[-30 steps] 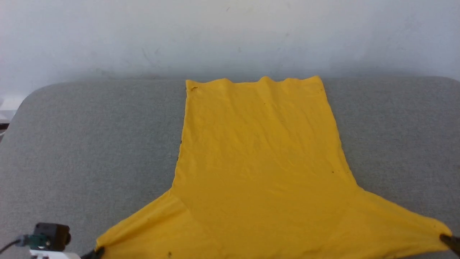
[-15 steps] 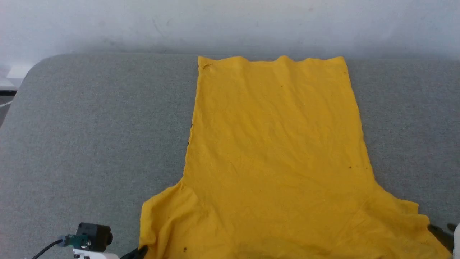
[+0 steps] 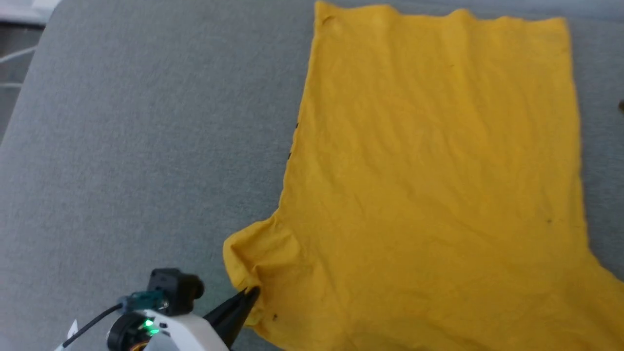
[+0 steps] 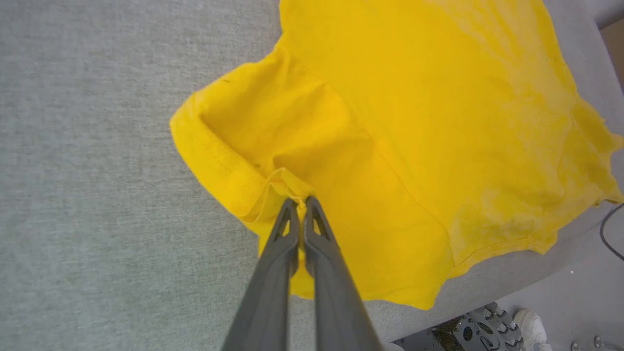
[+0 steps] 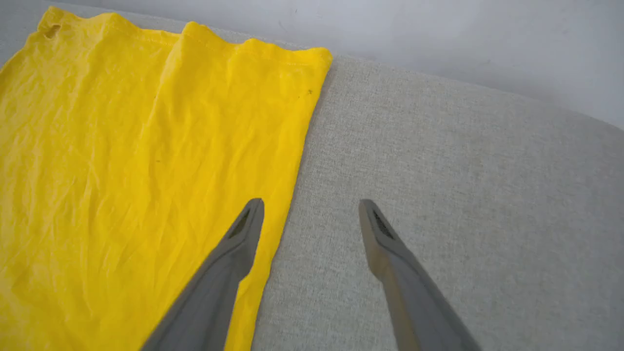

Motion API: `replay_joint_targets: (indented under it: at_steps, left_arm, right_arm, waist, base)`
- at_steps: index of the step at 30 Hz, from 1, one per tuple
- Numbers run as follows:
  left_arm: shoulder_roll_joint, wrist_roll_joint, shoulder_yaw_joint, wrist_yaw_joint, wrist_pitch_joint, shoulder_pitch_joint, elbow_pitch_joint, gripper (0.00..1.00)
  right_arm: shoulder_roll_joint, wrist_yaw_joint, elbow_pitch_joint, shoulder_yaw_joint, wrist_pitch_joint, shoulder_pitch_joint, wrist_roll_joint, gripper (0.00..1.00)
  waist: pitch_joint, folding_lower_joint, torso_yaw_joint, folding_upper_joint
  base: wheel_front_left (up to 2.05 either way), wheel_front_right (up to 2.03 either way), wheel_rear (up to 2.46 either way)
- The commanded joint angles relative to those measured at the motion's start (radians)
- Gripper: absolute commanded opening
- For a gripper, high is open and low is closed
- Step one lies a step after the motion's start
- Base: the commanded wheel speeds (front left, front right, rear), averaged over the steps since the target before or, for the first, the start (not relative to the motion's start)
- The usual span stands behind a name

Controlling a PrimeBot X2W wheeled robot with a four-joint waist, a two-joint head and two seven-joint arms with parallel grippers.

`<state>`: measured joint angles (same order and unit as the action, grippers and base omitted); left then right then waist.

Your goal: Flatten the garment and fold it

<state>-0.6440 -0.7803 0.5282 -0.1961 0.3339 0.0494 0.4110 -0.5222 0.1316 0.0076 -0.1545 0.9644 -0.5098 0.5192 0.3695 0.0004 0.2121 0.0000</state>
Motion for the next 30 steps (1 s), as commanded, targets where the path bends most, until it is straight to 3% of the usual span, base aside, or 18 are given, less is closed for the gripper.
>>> replay_joint_targets:
  at_steps: [1, 10, 17, 24, 25, 26, 30]
  left_arm:
    - [0.011, 0.012, 0.007, -0.002, -0.005, -0.02, 0.005, 0.0]
    - [0.106, 0.064, 0.061, 0.001, -0.042, -0.097, 0.014, 0.0]
    - [0.153, 0.083, 0.097, 0.008, -0.074, -0.108, -0.004, 0.0]
    - [0.172, 0.09, 0.112, 0.019, -0.088, -0.122, -0.024, 0.0]
    - [0.174, 0.092, 0.114, 0.02, -0.089, -0.126, -0.025, 0.0]
    - [0.175, 0.092, 0.114, 0.02, -0.091, -0.127, -0.025, 0.0]
    - [0.168, 0.091, 0.11, 0.017, -0.088, -0.127, -0.029, 0.0]
  right_arm:
    - [-0.007, -0.001, 0.025, 0.011, 0.006, -0.034, -0.011, 1.0]
    - [-0.072, -0.001, 0.313, 0.088, 0.036, -0.371, -0.116, 1.0]
    - [-0.136, -0.001, 0.453, 0.124, 0.017, -0.48, -0.173, 1.0]
    - [-0.138, -0.001, 0.558, 0.144, -0.018, -0.519, -0.208, 1.0]
    - [-0.142, -0.001, 0.567, 0.157, -0.018, -0.513, -0.211, 0.33]
    - [-0.144, -0.001, 0.575, 0.166, -0.021, -0.508, -0.212, 0.0]
    - [-0.151, -0.001, 0.6, 0.19, -0.037, -0.487, -0.197, 0.0]
  waist:
    - [0.129, -0.0004, 0.121, 0.0]
    - [0.249, -0.0004, 0.222, 0.0]
    - [0.28, -0.0004, 0.266, 0.0]
    - [0.29, -0.0004, 0.273, 0.0]
    - [0.287, -0.0004, 0.272, 0.0]
    - [0.284, -0.0004, 0.269, 0.0]
    - [0.263, -0.0004, 0.25, 0.0]
  base:
    - [0.0, 0.0, 0.0]
    - [0.0, 0.0, 0.0]
    - [0.0, 0.0, 0.0]
    - [0.0, 0.0, 0.0]
    - [0.0, 0.0, 0.0]
    - [0.0, 0.0, 0.0]
    - [0.0, 0.0, 0.0]
